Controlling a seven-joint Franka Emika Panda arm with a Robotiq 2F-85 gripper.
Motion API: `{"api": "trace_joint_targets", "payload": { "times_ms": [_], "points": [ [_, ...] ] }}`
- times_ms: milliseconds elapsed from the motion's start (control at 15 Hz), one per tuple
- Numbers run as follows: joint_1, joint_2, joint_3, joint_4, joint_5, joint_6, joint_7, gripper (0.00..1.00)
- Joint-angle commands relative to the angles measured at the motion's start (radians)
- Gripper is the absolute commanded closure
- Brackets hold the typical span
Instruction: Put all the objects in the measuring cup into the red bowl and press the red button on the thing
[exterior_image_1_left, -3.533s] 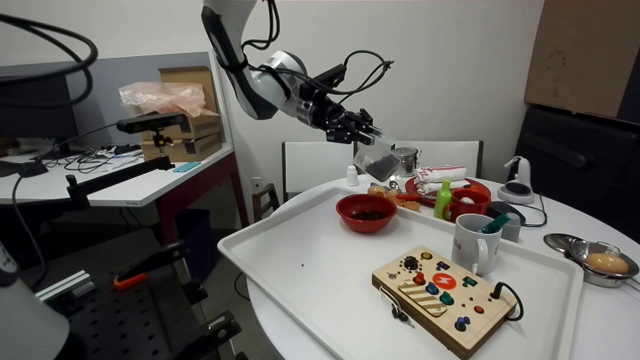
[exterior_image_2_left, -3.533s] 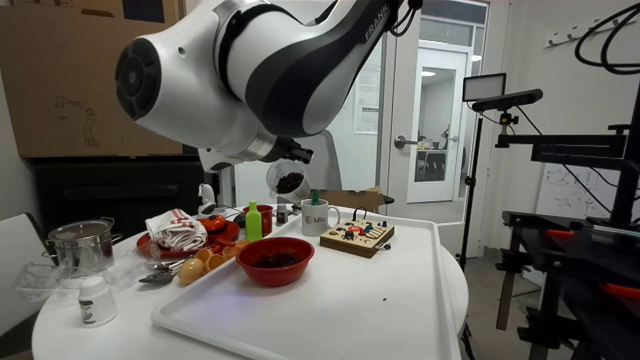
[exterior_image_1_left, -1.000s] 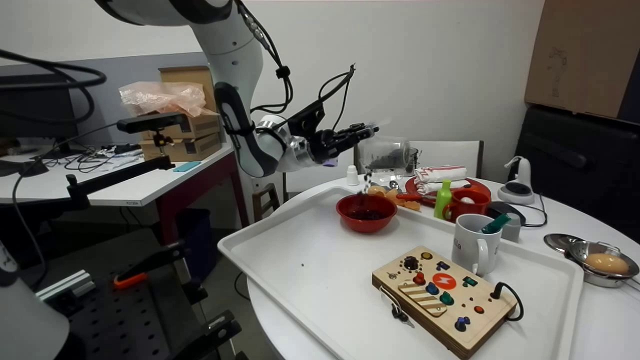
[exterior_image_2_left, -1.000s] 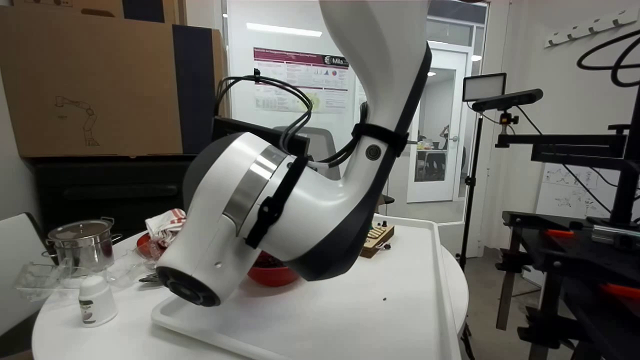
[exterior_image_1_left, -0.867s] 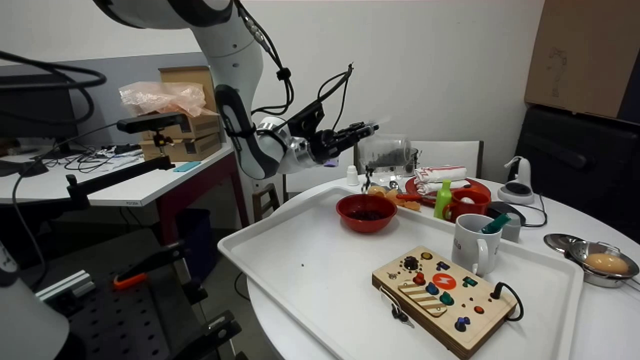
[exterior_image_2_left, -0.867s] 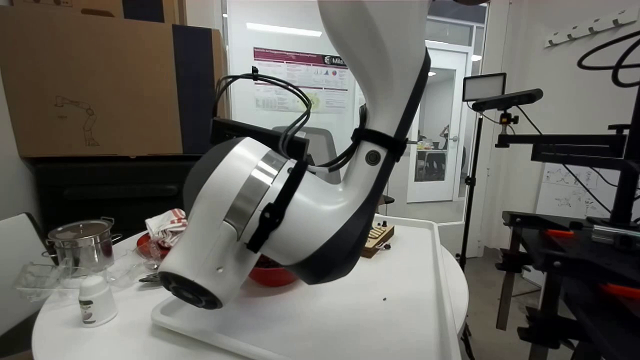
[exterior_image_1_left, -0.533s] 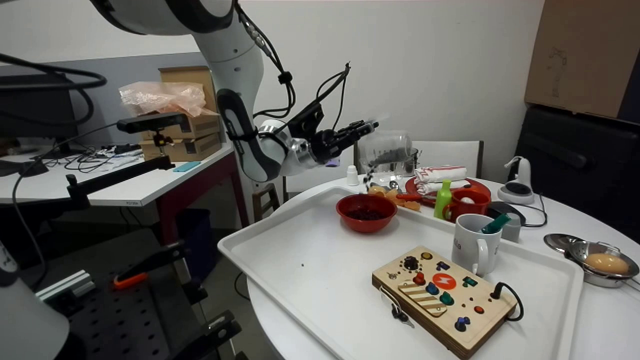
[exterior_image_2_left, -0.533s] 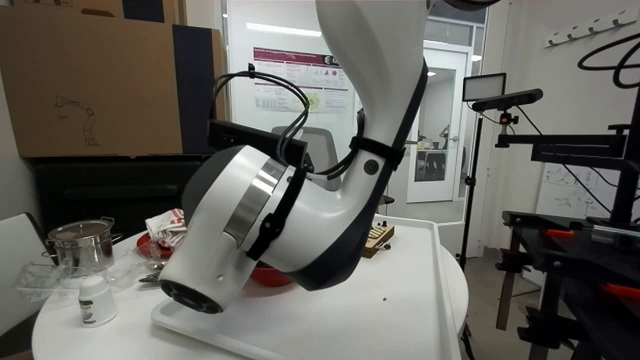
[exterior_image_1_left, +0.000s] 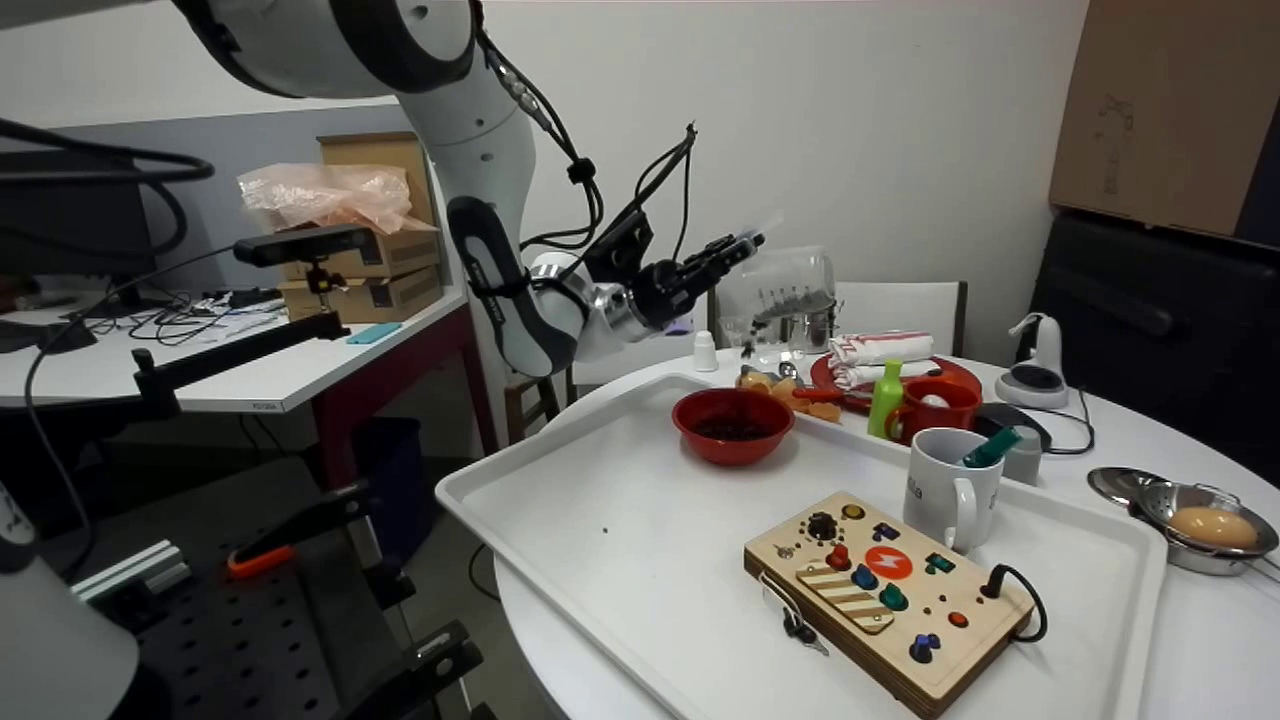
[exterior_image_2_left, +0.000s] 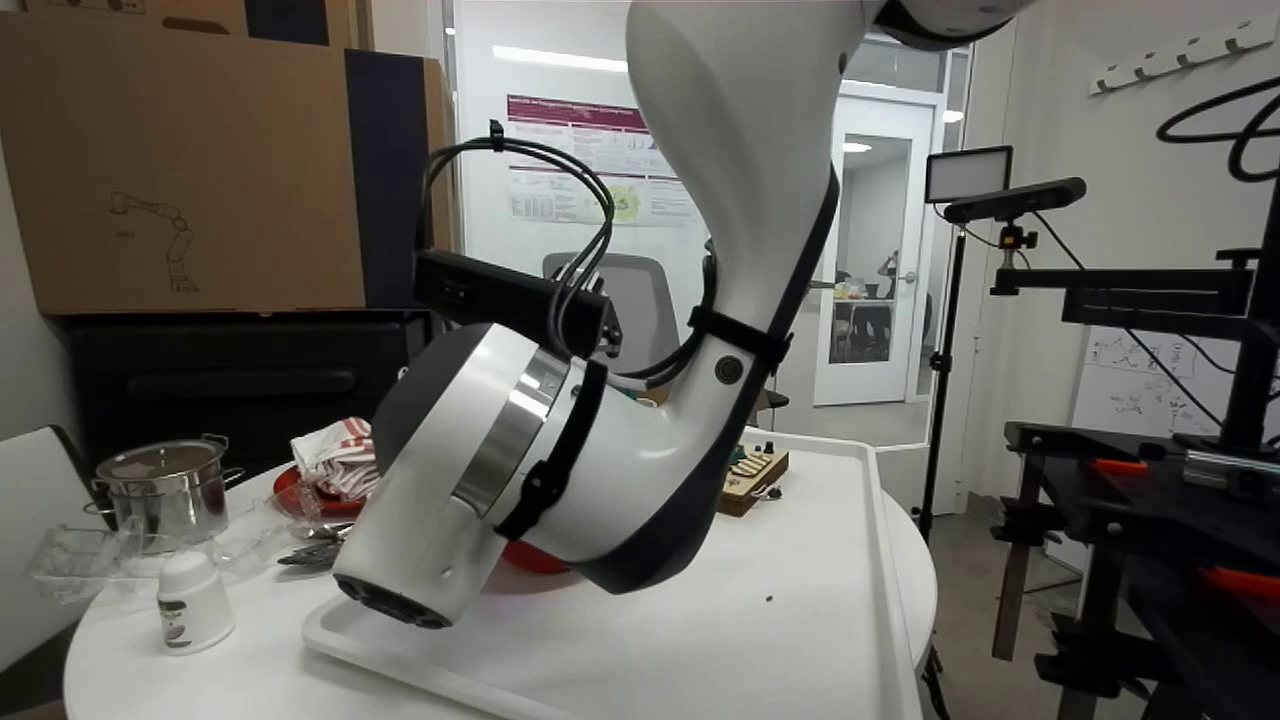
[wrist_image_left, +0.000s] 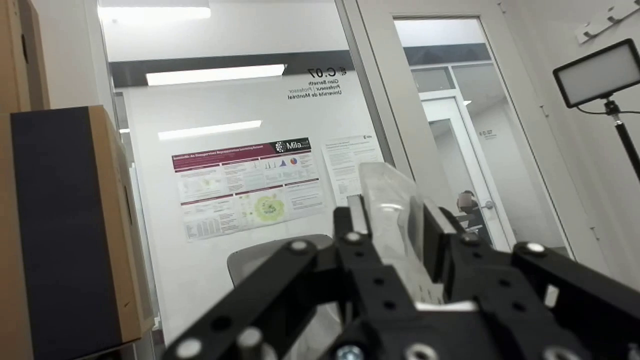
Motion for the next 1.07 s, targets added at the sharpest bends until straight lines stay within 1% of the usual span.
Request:
{"api": "trace_joint_targets", "payload": {
  "times_ms": [0,533,1000],
  "points": [
    [0.019,0.049,-0.025,0.067,-0.033,-0.047,-0.016,0.93],
    [0.043,0.075,-0.055,0.09,-0.087,-0.12,-0.006,0.93],
    [0.042,0.091,-0.054,0.102,-0.081,-0.185,0.001,0.93]
  ]
}}
